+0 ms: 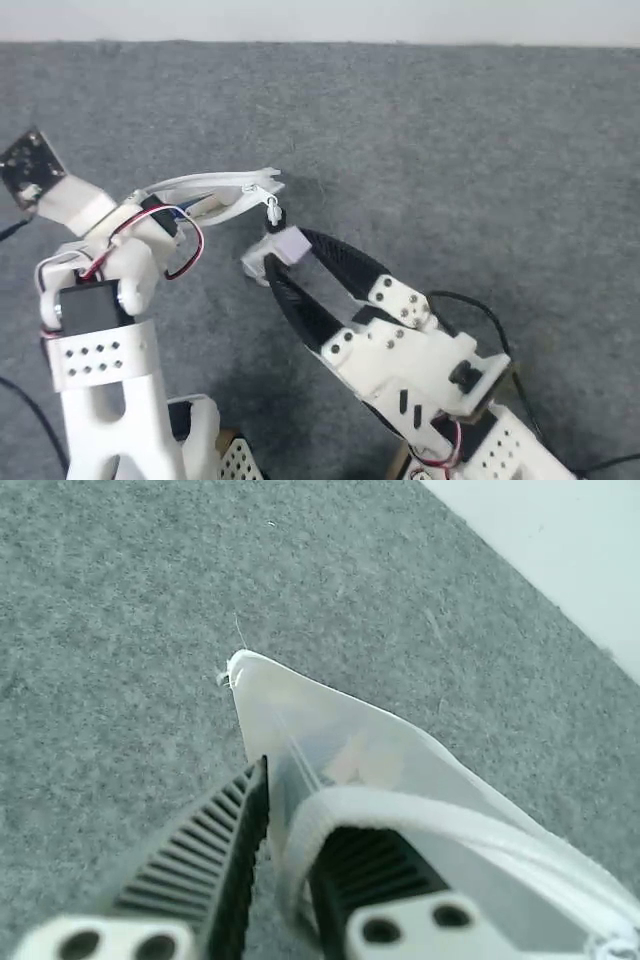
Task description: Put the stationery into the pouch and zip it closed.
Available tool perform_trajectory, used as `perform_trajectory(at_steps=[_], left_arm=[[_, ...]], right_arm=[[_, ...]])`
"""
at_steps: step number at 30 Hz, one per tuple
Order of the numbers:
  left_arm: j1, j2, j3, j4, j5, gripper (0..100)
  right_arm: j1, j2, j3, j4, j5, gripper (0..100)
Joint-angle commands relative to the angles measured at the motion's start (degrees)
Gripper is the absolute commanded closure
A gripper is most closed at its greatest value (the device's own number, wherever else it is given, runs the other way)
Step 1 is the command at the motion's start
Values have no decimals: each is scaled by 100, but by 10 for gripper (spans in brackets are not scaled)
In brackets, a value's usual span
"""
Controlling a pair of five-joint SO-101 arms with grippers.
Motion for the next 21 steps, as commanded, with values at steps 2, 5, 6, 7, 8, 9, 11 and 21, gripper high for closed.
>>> perform_trajectory(at_steps=[2, 5, 6, 7, 8, 9, 11, 21], left_arm=[[26, -264, -84, -273, 62, 989], [26, -264, -84, -273, 62, 989], [26, -264, -84, -273, 62, 989], [26, -264, -84, -273, 62, 989], [26, -255, -84, -273, 62, 989], [26, -246, -84, -273, 62, 989], [26, -246, -84, -273, 62, 989], [26, -264, -84, -273, 62, 989]], right_arm=[[-57, 1938, -800, -1209, 448, 993], [-66, 2897, -923, -1965, 492, 992], [-66, 3187, -958, -2211, 492, 992], [-66, 3442, -985, -2448, 501, 992], [-57, 3679, -1020, -2659, 501, 992], [-48, 3908, -1073, -2835, 536, 992], [-48, 4356, -1178, -3108, 765, 992], [-48, 6237, -1345, -4523, 1723, 992]])
